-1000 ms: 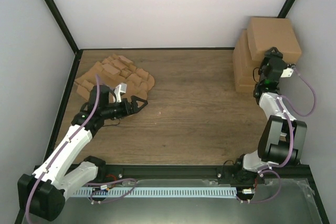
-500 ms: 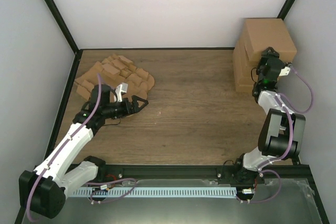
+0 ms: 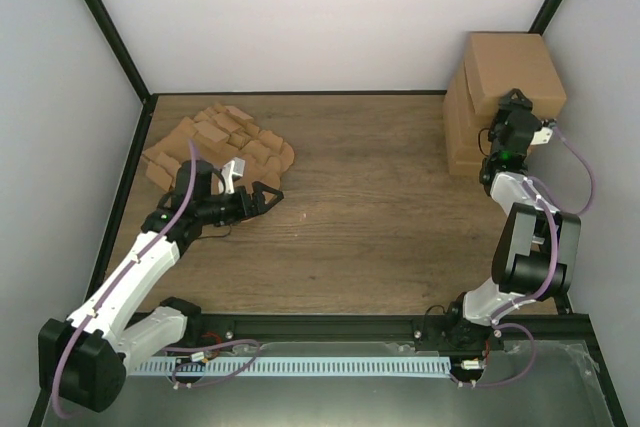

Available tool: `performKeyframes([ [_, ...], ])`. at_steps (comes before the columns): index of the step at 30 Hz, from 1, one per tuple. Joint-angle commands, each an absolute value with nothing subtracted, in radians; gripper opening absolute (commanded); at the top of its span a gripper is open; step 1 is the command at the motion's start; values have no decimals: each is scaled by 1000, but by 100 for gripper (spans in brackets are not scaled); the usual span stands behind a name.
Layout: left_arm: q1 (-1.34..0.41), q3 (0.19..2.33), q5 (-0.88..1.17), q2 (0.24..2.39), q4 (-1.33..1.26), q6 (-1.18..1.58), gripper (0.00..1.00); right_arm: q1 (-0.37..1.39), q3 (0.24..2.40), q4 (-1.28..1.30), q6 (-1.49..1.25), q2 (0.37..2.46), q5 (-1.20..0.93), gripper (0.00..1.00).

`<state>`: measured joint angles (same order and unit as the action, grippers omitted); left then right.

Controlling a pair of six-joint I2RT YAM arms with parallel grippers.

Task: Fold the paper box

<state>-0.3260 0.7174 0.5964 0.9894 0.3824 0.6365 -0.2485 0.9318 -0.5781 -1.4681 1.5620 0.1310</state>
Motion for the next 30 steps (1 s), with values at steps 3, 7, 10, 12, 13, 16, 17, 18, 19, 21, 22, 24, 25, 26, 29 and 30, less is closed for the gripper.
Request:
performKeyframes([
  [3,-327,704,613,989,359,624,100,-259,934,-628,-1466,1569,158,40],
  [7,-327,703,613,988,362,626,100,-259,943,-587,-1468,1572,162,66],
  [10,-325,707,616,988,363,627,100,-259,1026,-396,-1487,1578,165,85],
  [12,-327,710,615,983,368,629,100,-254,1153,-113,-1520,1595,183,99],
  [13,-326,708,614,982,368,629,100,-249,1212,-1,-1524,1605,197,100],
  [16,-326,703,612,978,366,637,100,-240,1266,154,-1557,1600,233,100],
  [17,-327,702,615,978,363,639,100,-239,1253,150,-1566,1590,236,100],
  [18,-327,700,618,977,362,641,100,-239,1246,156,-1568,1580,240,100],
  [19,-327,700,621,974,362,643,100,-239,1252,175,-1568,1573,242,100],
  [21,-326,700,620,967,366,643,100,-240,1276,226,-1569,1565,242,100],
  [22,-326,700,617,963,369,643,100,-239,1290,253,-1566,1559,242,100],
  [24,-327,698,610,956,374,643,100,-239,1314,315,-1567,1548,245,100],
  [25,-326,699,609,956,378,641,100,-239,1325,358,-1575,1542,249,100],
  [26,-326,699,609,956,381,641,100,-239,1333,399,-1585,1536,249,100],
  [29,-326,700,604,954,387,640,100,-239,1326,493,-1591,1493,225,100],
  [30,-326,702,600,953,390,639,100,-237,1326,514,-1575,1473,209,100],
])
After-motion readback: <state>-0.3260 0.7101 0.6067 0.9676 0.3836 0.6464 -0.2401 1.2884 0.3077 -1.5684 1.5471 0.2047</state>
